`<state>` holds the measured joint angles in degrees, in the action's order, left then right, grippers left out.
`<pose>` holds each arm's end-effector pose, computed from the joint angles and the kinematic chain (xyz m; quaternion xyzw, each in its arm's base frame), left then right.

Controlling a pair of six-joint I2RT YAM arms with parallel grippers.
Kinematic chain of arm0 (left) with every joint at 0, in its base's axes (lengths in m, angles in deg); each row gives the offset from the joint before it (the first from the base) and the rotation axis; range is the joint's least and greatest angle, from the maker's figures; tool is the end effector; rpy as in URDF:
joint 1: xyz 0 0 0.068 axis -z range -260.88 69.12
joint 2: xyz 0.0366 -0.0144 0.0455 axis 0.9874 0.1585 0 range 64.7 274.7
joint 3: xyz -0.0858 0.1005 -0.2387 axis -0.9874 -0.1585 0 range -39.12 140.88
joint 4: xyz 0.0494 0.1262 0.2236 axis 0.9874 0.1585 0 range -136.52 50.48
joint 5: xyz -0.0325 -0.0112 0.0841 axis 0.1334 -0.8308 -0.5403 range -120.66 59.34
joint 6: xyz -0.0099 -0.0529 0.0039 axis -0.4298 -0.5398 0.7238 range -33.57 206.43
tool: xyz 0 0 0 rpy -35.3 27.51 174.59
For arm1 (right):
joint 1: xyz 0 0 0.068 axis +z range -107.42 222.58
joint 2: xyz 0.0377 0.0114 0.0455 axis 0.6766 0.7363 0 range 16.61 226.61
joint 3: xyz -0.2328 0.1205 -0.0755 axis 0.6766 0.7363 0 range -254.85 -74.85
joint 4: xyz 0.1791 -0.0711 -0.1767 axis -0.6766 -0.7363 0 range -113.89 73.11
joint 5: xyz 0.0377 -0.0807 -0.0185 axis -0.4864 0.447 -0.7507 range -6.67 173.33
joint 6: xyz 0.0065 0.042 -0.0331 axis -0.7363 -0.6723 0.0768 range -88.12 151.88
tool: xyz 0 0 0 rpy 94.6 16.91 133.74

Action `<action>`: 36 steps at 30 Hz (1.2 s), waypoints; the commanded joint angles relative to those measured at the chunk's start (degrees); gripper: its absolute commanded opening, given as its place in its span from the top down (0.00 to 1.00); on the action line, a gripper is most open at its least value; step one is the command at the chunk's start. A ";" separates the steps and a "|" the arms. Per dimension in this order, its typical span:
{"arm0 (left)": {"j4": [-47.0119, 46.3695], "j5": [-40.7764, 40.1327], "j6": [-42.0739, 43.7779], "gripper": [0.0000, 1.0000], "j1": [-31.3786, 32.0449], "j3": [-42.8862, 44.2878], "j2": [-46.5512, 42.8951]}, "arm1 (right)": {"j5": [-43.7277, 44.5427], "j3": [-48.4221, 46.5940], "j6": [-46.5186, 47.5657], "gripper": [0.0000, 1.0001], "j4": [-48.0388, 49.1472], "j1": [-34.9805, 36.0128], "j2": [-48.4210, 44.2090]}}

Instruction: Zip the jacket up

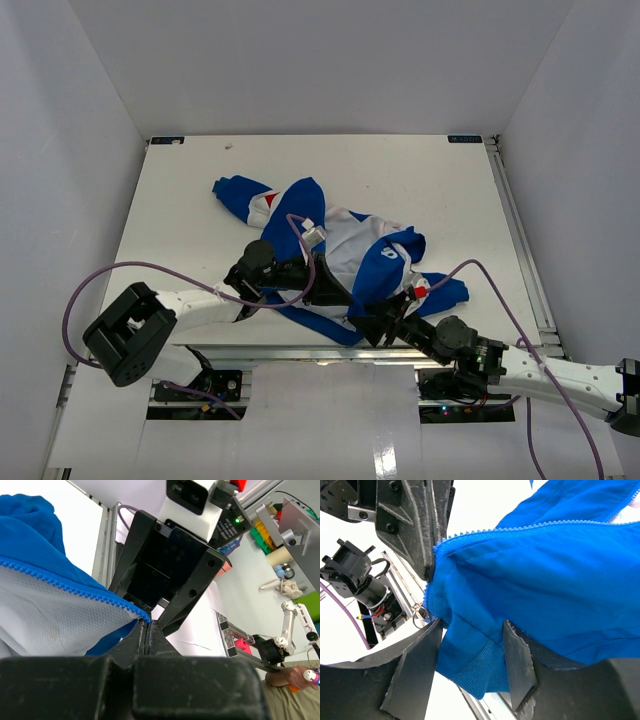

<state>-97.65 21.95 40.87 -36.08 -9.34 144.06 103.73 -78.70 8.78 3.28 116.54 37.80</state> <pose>0.1726 -0.2113 0.2279 0.3134 0.6274 -0.6735 0.2336 0.0486 0.1243 0.1985 -0.1755 0.6679 0.4534 0.5636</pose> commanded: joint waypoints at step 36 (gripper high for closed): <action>2.80 0.52 3.67 0.57 -0.24 -2.70 -2.56 | 0.75 0.95 -0.32 0.92 5.67 0.05 -1.23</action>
<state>-99.41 23.13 40.76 -36.15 -11.57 144.84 103.28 -78.59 8.59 5.85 116.54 38.00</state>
